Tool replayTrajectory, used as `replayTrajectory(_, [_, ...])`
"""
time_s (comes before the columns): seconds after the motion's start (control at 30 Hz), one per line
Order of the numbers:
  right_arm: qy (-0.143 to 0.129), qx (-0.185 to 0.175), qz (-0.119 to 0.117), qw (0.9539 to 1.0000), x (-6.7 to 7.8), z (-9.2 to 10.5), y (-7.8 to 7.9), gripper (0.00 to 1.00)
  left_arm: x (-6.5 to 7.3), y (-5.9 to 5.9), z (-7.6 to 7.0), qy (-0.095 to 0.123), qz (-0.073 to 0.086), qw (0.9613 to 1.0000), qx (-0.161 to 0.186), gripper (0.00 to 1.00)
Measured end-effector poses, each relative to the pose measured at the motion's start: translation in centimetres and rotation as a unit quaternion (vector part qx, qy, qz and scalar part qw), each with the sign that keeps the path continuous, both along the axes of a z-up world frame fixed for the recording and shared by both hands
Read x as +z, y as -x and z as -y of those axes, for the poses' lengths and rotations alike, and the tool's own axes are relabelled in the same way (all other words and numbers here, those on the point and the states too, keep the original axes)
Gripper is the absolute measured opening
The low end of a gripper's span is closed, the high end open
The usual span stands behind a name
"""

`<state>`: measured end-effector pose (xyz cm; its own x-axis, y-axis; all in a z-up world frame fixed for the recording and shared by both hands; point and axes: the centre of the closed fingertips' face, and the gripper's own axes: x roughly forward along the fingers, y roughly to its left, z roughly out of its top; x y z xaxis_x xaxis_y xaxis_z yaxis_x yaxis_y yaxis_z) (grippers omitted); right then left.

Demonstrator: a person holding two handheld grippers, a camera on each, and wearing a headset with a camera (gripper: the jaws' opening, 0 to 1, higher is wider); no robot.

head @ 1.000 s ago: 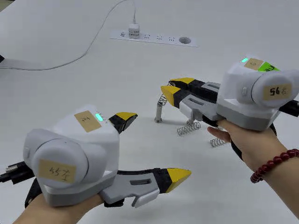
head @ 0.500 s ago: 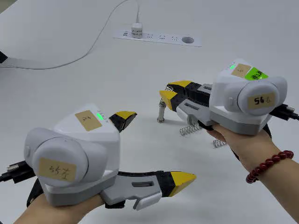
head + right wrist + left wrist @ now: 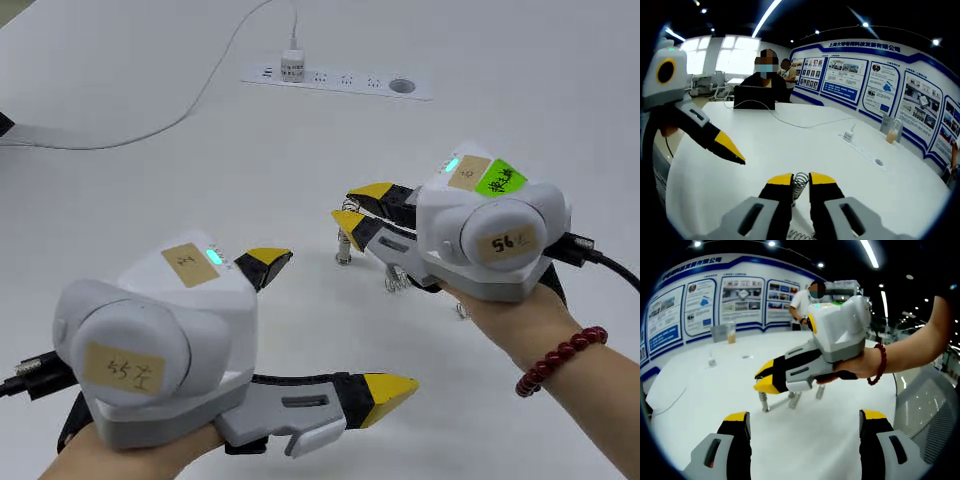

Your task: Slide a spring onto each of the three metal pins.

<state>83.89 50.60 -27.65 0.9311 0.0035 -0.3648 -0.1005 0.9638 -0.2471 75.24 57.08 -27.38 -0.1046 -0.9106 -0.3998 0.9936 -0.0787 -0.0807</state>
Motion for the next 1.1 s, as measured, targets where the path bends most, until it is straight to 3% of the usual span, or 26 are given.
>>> replayTrajectory(0.17, [-0.007,-0.004,-0.017,0.9998,-1.1,0.1,0.0,0.13,-0.2,0.1,-0.1,-0.006,0.005,1.0000,-0.003,0.91])
replayTrajectory(0.6, [-0.014,-0.004,-0.037,0.9992,-2.4,0.1,0.1,0.13,-0.4,-0.2,-0.3,-0.010,0.009,0.9999,-0.001,0.89])
replayTrajectory(0.97, [-0.017,-0.003,-0.047,0.9987,-2.9,0.0,0.2,0.13,-0.4,-0.4,-0.5,-0.011,0.014,0.9999,0.001,0.88])
replayTrajectory(1.1, [-0.030,-0.008,-0.048,0.9984,-2.8,0.0,0.2,0.13,-0.3,-0.4,-0.6,-0.010,0.016,0.9998,0.002,0.87])
